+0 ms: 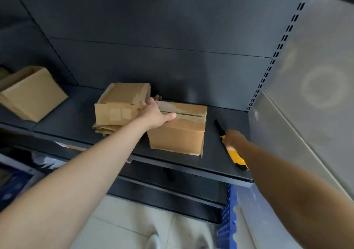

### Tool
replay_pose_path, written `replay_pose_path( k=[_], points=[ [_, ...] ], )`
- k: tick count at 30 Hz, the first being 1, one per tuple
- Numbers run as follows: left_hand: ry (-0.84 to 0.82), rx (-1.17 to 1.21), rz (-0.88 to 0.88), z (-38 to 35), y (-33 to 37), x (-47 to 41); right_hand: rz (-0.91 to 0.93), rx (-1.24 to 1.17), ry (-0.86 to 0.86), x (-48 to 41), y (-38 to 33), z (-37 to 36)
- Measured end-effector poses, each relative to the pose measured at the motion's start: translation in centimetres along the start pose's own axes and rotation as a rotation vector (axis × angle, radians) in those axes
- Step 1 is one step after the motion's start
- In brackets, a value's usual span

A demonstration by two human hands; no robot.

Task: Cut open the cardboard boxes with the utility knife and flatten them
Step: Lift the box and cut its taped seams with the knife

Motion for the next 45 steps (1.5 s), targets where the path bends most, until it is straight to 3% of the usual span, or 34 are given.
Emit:
replay_pose_path(
  k=[5,10,14,17,20,25,29,32,36,41,45],
  points=[
    [-0.009,0.144,0.037,0.0,0.1,-0.4,-0.014,-0.097,0.013,-0.7,-0.7,0.3],
    [-0.088,0.216,0.008,-0.1,0.4,-1.2,0.033,-0.355,0.096,-1.0,-1.1,4.8],
    [-0.008,0.132,0.044,0.4,0.9,-1.2,0.110,-0.607,0.070,0.0,-3.1,9.0],
    [0.043,0.210,0.195,-0.2,0.3,0.0,0.189,-0.821,-0.052,1.5,-5.7,10.0],
    [0.053,0.291,0.190,-1.0,0.6,0.6,0.258,-0.860,-0.188,3.4,-7.7,9.6],
    [0.000,0.244,-0.058,-0.8,3.6,1.3,0.260,-0.905,-0.474,5.4,-6.9,7.1],
    [0.005,0.070,-0.214,-1.0,7.2,1.9,0.221,-1.012,-0.563,6.1,-6.1,5.5],
    [-0.138,-0.220,-0.143,-3.8,6.8,1.3,0.204,-1.030,-0.545,6.5,-5.8,4.7],
    [-0.169,-0.450,-0.129,-5.3,5.9,1.6,0.132,-1.009,-0.455,6.4,-4.1,4.9],
    [-0.234,-0.484,-0.254,-5.1,5.6,2.4,0.043,-1.031,-0.213,5.5,-3.8,6.0],
    [-0.141,-0.426,-0.394,-4.3,5.4,3.0,0.041,-0.973,-0.244,5.8,-6.8,4.3]
  ],
)
Point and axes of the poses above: each hand's wrist, its own x-axis away from the middle knuckle, its own z-axis out of the back of the hand, y = z × x, the point moved 9 cm from there along -x, towards the middle knuckle, and after that the axes turned 6 degrees about x, right-handed, at the moved point
